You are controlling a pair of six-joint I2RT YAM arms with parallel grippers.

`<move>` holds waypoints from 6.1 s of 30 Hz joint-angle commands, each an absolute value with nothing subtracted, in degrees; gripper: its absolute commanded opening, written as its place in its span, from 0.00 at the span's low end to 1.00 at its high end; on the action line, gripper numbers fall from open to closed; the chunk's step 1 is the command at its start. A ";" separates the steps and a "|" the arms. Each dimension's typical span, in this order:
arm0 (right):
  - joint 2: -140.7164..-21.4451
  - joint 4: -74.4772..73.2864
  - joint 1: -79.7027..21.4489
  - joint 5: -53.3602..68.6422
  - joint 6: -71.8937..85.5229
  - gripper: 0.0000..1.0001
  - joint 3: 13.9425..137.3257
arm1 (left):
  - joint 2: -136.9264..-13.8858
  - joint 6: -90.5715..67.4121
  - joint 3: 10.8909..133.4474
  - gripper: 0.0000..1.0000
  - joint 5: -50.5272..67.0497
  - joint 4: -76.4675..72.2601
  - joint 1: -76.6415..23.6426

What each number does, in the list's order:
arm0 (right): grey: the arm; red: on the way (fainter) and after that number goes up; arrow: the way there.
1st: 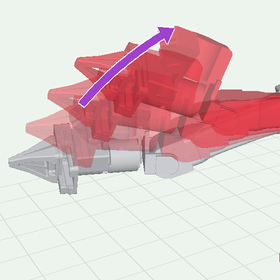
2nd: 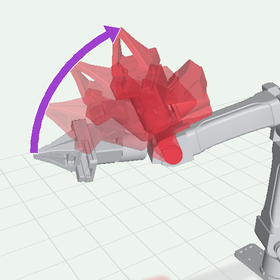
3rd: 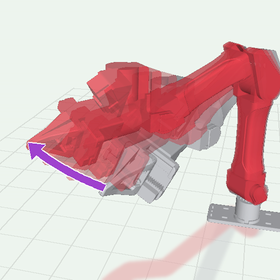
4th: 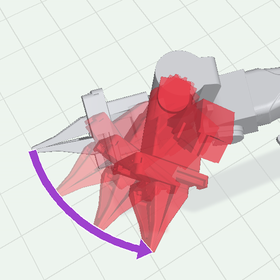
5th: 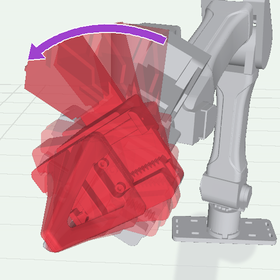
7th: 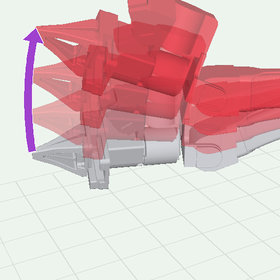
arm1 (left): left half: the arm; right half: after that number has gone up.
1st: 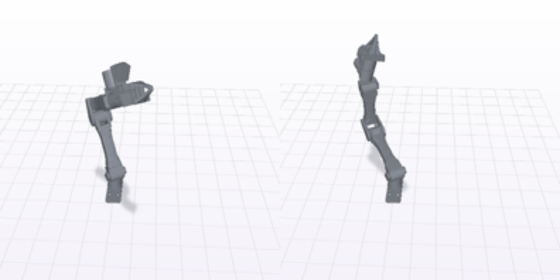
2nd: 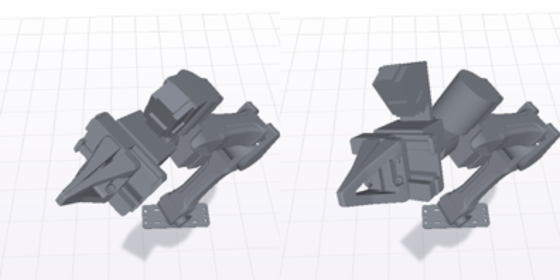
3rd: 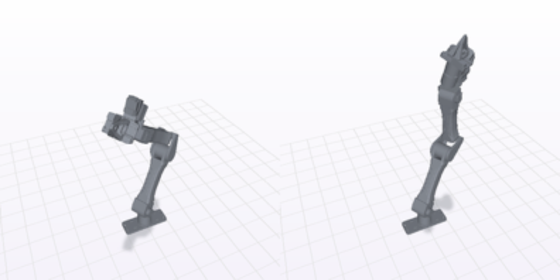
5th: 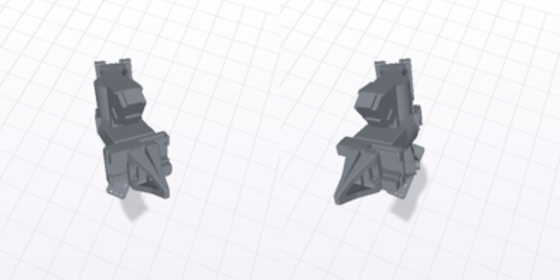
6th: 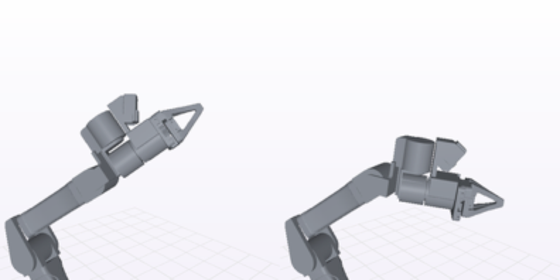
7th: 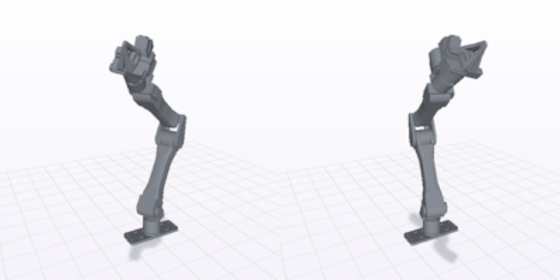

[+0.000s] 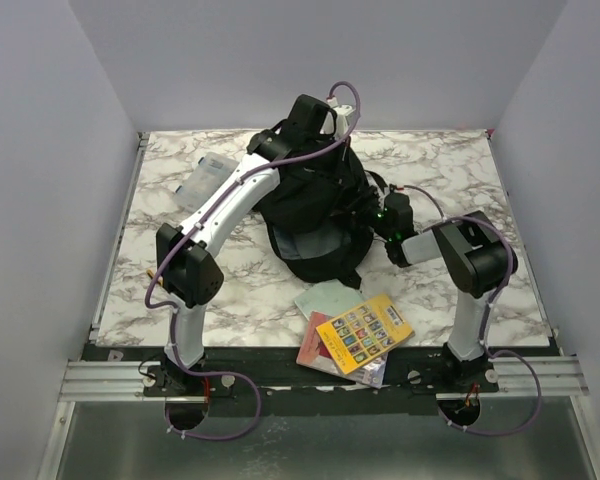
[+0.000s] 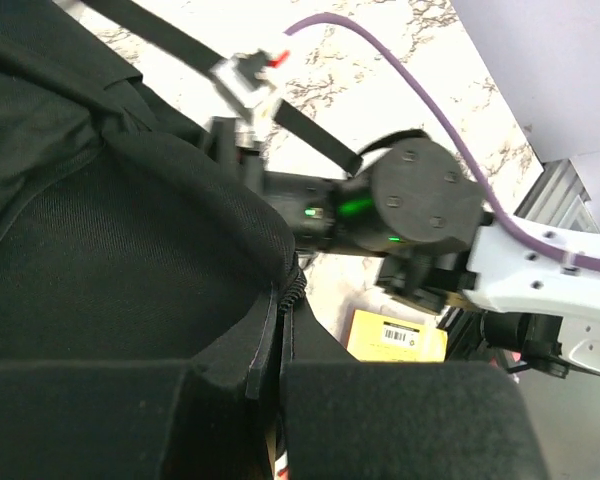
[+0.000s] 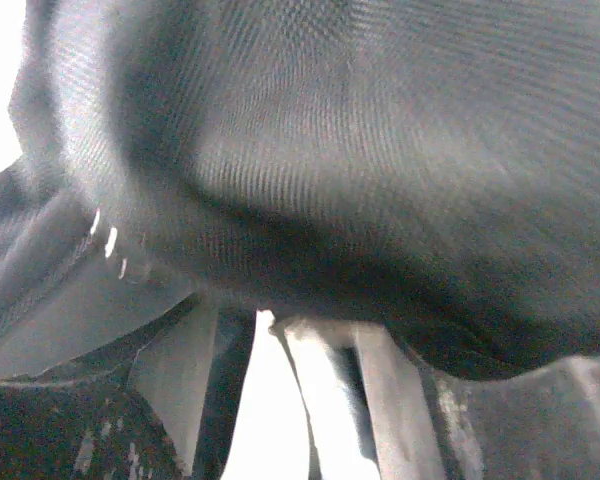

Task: Pack the student bag
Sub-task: Place the book in the student bag, then pick up the book from the center of the board, then place the book in the student bag.

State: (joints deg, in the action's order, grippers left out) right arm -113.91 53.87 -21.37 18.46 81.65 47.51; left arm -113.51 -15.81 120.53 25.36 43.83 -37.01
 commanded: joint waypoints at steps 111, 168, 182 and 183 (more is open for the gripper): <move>-31.09 -32.03 -20.77 11.90 65.10 0.71 15.11 | -75.15 -28.28 67.05 0.66 36.14 16.79 -35.99; -58.74 15.70 -20.83 53.35 62.31 0.28 41.89 | -61.24 -59.27 47.93 0.00 46.37 -17.63 -28.06; -58.43 50.51 -28.88 42.86 86.24 0.66 22.76 | -57.66 -73.35 39.61 0.00 23.77 -38.38 -27.75; -59.19 53.31 -29.48 42.24 87.39 0.66 22.62 | -57.86 -74.01 39.37 0.00 23.57 -39.83 -27.68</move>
State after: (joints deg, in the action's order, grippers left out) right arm -57.91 41.12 -26.46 46.57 82.54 22.87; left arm -58.15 -69.19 40.47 30.41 -28.82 -28.12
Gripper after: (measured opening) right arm 0.648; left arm 0.036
